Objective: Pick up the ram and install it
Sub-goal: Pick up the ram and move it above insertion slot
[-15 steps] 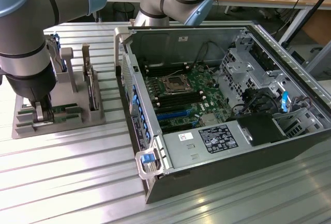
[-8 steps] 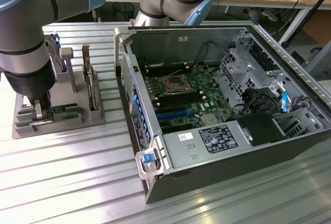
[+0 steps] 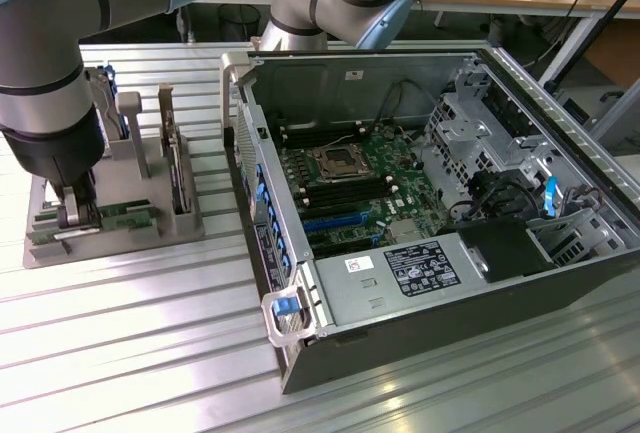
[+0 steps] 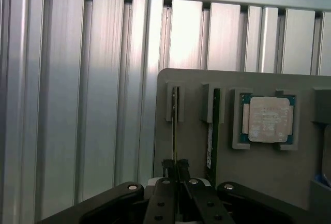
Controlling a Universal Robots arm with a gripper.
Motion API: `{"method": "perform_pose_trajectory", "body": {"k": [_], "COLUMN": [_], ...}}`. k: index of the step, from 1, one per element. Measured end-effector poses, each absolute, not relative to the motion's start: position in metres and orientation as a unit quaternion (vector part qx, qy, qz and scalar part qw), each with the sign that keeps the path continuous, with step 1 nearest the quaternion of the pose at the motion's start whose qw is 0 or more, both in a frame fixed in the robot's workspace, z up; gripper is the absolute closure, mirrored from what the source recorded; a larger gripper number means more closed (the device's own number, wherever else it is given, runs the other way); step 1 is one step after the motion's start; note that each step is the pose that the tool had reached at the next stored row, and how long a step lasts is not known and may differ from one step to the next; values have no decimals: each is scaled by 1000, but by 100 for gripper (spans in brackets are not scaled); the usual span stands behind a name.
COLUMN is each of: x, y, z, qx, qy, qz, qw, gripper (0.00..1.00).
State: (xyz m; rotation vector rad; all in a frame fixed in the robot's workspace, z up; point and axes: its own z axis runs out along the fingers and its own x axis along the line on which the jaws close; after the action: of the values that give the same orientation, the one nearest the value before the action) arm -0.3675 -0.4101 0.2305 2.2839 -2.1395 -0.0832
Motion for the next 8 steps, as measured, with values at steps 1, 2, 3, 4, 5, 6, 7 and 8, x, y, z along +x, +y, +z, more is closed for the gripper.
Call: {"method": "perform_pose_trajectory", "body": {"k": [1,2,3,4,5,6,7,8], "x": [-368,-368,-368,-368,-368,-368,-368,-368], "y": [-410,-410,-410,-410,-410,-410,-410,-410], "z": [231,232,234,235,237,238,239,241], "qx": [730,730,730,730,730,730,730,729], "qy": [-683,-683,-683,-683,-683,-683,-683,-683], "qz": [-27,-27,-27,-27,-27,-27,-27,-27], "qw": [5,5,5,5,5,6,5,5], "gripper": [88,88,88,88,88,88,88,88]}}
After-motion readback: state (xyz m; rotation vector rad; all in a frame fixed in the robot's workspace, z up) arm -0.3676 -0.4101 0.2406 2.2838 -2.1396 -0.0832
